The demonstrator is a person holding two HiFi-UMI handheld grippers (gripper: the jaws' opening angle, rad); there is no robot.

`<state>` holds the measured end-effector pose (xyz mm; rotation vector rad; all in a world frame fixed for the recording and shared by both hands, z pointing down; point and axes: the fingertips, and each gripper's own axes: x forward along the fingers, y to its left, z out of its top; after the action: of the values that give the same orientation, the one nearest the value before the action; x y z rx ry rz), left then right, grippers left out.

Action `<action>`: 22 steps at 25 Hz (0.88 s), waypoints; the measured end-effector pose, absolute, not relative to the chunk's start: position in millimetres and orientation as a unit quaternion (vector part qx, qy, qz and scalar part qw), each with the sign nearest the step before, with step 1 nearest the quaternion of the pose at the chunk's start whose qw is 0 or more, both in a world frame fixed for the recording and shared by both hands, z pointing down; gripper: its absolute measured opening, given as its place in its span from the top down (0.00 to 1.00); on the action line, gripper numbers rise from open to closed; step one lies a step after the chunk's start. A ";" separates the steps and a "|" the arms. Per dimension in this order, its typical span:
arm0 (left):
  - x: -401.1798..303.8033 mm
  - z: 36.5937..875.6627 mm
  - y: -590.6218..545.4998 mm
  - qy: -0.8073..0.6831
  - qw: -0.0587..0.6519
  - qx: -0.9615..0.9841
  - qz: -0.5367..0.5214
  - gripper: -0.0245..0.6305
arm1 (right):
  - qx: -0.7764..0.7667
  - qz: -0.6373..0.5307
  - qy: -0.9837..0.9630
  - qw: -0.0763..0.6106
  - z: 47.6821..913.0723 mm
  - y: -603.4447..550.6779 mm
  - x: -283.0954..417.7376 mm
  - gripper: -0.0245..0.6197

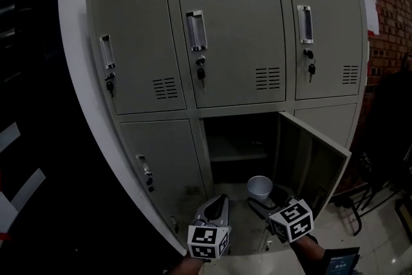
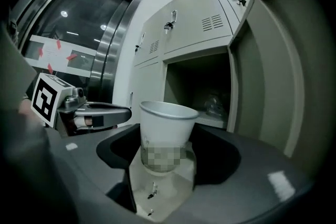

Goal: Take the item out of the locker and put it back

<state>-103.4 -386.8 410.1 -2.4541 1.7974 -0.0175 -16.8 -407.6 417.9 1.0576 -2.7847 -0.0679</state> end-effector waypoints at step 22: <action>-96.1 413.7 -238.5 0.583 0.038 -0.811 -0.011 0.96 | 0.359 -0.012 -0.930 0.079 427.9 -234.8 4.3 0.48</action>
<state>-96.1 -238.5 413.7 -2.4898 1.7895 -0.0327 4.3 -234.8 427.9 1.0739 -2.7840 -0.0346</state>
